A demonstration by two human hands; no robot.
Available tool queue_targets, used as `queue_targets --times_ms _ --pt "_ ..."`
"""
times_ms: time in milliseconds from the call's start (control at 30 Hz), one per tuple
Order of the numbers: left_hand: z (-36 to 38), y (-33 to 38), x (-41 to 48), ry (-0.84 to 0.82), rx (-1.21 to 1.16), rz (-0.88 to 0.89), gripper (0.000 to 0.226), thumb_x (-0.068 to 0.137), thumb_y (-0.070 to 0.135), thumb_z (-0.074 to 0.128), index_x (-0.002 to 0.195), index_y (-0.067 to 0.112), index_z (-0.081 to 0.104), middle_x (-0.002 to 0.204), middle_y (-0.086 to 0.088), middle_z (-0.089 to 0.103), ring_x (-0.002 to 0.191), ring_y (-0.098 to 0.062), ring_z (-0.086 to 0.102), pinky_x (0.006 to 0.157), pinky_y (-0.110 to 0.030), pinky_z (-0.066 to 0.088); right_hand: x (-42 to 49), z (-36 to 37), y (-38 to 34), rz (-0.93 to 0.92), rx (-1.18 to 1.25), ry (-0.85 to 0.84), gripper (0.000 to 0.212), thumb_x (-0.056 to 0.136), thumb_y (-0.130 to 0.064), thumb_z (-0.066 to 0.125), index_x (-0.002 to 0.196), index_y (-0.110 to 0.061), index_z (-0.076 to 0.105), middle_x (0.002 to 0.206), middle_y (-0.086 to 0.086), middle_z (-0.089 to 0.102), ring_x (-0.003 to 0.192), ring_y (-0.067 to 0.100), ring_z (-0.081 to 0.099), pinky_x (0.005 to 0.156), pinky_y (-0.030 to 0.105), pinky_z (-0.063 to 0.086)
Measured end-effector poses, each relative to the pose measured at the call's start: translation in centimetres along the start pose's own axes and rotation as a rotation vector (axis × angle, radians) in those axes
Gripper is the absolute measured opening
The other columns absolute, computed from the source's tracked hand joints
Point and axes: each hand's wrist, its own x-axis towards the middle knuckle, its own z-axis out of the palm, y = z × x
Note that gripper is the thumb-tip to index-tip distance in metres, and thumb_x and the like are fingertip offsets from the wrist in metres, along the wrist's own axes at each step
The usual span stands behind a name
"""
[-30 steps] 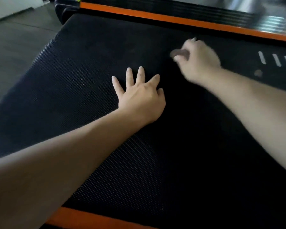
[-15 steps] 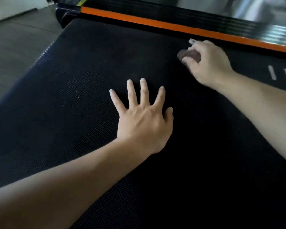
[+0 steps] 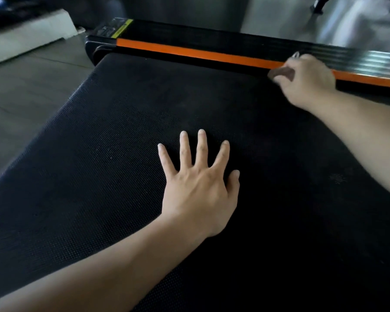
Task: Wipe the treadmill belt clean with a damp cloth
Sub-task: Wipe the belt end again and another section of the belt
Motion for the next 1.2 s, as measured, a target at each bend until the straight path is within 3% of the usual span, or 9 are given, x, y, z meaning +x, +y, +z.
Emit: queue_targets --times_ms 167,333,500,633,700,867,1033,1100,1200 --pt "0.0 0.0 0.0 -0.003 0.008 -0.007 0.064 0.104 0.062 0.018 0.162 0.039 0.008 0.173 -0.008 -0.006 0.156 -0.038 -0.019 0.118 -0.070 -0.014 -1.3 -0.4 0.8 0.144 0.025 0.010 0.036 0.097 -0.041 0.057 0.114 -0.010 0.064 0.116 0.021 0.059 0.107 0.042 0.058 0.083 0.042 0.046" --pt "-0.2 0.0 0.2 -0.025 0.014 -0.017 0.063 0.103 0.062 0.018 0.162 0.040 0.007 0.173 -0.007 -0.008 0.156 -0.037 -0.020 0.118 -0.070 -0.013 -4.9 -0.9 -0.1 -0.149 0.114 -0.104 0.036 0.097 -0.049 0.055 0.117 -0.021 0.067 0.107 0.006 0.061 0.094 0.031 0.058 0.077 0.038 0.047" --pt "-0.1 0.1 0.3 -0.033 0.014 -0.027 0.064 0.102 0.063 0.017 0.161 0.041 0.007 0.173 -0.006 -0.007 0.157 -0.035 -0.019 0.119 -0.070 -0.012 -4.9 -2.5 1.8 0.226 -0.051 -0.016 0.039 0.101 -0.045 0.048 0.116 -0.013 0.061 0.122 0.019 0.059 0.107 0.042 0.060 0.081 0.044 0.050" --pt "-0.2 0.2 0.3 -0.033 -0.002 -0.030 0.063 0.102 0.062 0.018 0.161 0.041 0.011 0.173 -0.007 -0.004 0.157 -0.036 -0.017 0.118 -0.070 -0.012 -11.6 -2.5 -2.5 -0.082 0.144 -0.092 0.035 0.098 -0.045 0.056 0.120 -0.020 0.065 0.111 0.007 0.058 0.096 0.034 0.063 0.077 0.041 0.052" --pt "-0.2 0.1 0.3 -0.036 0.002 -0.029 0.063 0.102 0.062 0.018 0.161 0.041 0.011 0.173 -0.007 -0.004 0.157 -0.036 -0.017 0.118 -0.070 -0.012 -13.5 -3.2 -1.1 -0.203 0.155 -0.134 0.033 0.098 -0.046 0.055 0.122 -0.025 0.063 0.112 0.000 0.057 0.096 0.030 0.063 0.075 0.040 0.052" --pt "-0.2 0.1 0.2 -0.032 0.002 -0.031 0.063 0.103 0.062 0.019 0.162 0.040 0.013 0.173 -0.007 -0.002 0.157 -0.036 -0.015 0.118 -0.071 -0.012 -11.7 -3.6 1.1 0.136 0.013 -0.034 0.035 0.102 -0.045 0.046 0.119 -0.016 0.058 0.118 0.010 0.057 0.099 0.035 0.060 0.070 0.036 0.041" --pt "-0.2 0.1 0.3 -0.045 0.019 -0.033 0.063 0.102 0.061 0.018 0.162 0.040 0.012 0.173 -0.008 -0.003 0.157 -0.036 -0.015 0.118 -0.071 -0.012 -20.4 -4.9 -3.1 -0.203 0.255 -0.132 0.036 0.097 -0.044 0.053 0.121 -0.018 0.062 0.113 -0.001 0.058 0.093 0.022 0.063 0.071 0.039 0.053" --pt "-0.2 0.0 0.3 -0.045 0.017 -0.034 0.063 0.102 0.061 0.018 0.162 0.040 0.012 0.173 -0.008 -0.003 0.157 -0.036 -0.016 0.118 -0.071 -0.012 -20.9 -5.5 -1.6 -0.269 0.183 -0.127 0.039 0.097 -0.045 0.048 0.122 -0.018 0.060 0.113 0.000 0.058 0.094 0.025 0.064 0.070 0.041 0.054" --pt "-0.2 -0.1 0.3 -0.051 0.021 -0.031 0.064 0.103 0.062 0.019 0.162 0.039 0.011 0.173 -0.008 -0.002 0.157 -0.036 -0.015 0.118 -0.071 -0.012 -18.9 -5.6 0.1 0.034 0.085 -0.073 0.034 0.100 -0.046 0.045 0.117 -0.018 0.057 0.114 0.005 0.057 0.096 0.034 0.063 0.070 0.041 0.051"
